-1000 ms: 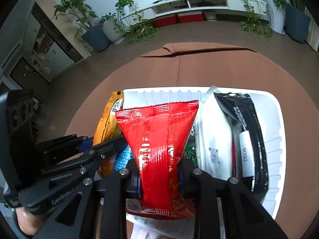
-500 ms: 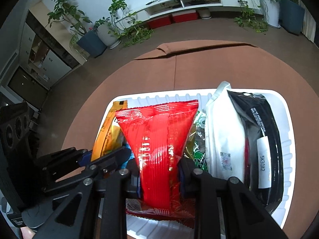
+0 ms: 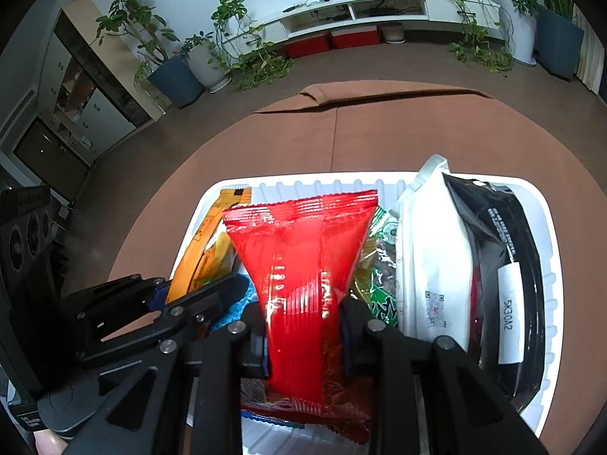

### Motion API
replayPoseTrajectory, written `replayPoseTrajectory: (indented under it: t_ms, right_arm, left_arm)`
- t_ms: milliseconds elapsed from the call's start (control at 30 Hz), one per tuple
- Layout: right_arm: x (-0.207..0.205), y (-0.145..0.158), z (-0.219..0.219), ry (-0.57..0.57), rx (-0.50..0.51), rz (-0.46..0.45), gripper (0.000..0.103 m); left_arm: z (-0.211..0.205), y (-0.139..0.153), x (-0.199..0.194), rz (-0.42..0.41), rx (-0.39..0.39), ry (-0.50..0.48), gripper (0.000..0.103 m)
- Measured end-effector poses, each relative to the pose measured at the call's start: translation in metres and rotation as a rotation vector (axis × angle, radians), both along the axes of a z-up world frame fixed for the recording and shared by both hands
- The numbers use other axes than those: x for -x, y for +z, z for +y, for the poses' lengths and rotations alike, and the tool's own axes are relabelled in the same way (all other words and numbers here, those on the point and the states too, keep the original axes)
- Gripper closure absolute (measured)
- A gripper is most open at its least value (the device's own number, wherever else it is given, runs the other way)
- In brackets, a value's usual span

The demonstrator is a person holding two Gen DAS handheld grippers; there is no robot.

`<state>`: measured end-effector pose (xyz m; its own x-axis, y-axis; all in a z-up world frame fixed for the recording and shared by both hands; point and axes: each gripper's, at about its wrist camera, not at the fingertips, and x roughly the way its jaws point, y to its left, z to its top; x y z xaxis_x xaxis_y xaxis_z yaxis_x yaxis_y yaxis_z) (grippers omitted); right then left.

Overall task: Organize snacks
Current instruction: 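Open both tools to release the orange bar and red bag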

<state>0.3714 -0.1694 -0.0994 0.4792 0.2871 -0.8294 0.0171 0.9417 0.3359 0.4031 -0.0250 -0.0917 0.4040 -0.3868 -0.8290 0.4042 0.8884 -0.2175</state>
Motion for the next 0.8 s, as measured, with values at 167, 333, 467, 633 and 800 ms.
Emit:
replayPoseTrajectory:
  t_ms: [167,333,467,633,800]
  right_arm:
    - [-0.003,0.007,0.004,0.003,0.023,0.025,0.069]
    - [-0.001,0.010,0.001,-0.018,0.042,0.017,0.056]
    - [0.003,0.013,-0.006,-0.041,0.022,0.003,0.048]
    - [0.007,0.019,-0.009,-0.042,0.034,-0.031,0.035]
    - [0.010,0.025,-0.015,-0.056,0.025,-0.048,0.035]
  left_arm:
    - [0.006,0.002,-0.001,0.017,0.026,0.028,0.088]
    - [0.009,0.003,0.001,0.014,0.032,0.035,0.088]
    - [0.007,0.004,0.004,0.005,0.010,0.031,0.084]
    - [0.004,0.008,0.009,-0.026,-0.025,0.057,0.026]
    - [0.005,0.009,0.012,-0.024,-0.010,0.044,0.026]
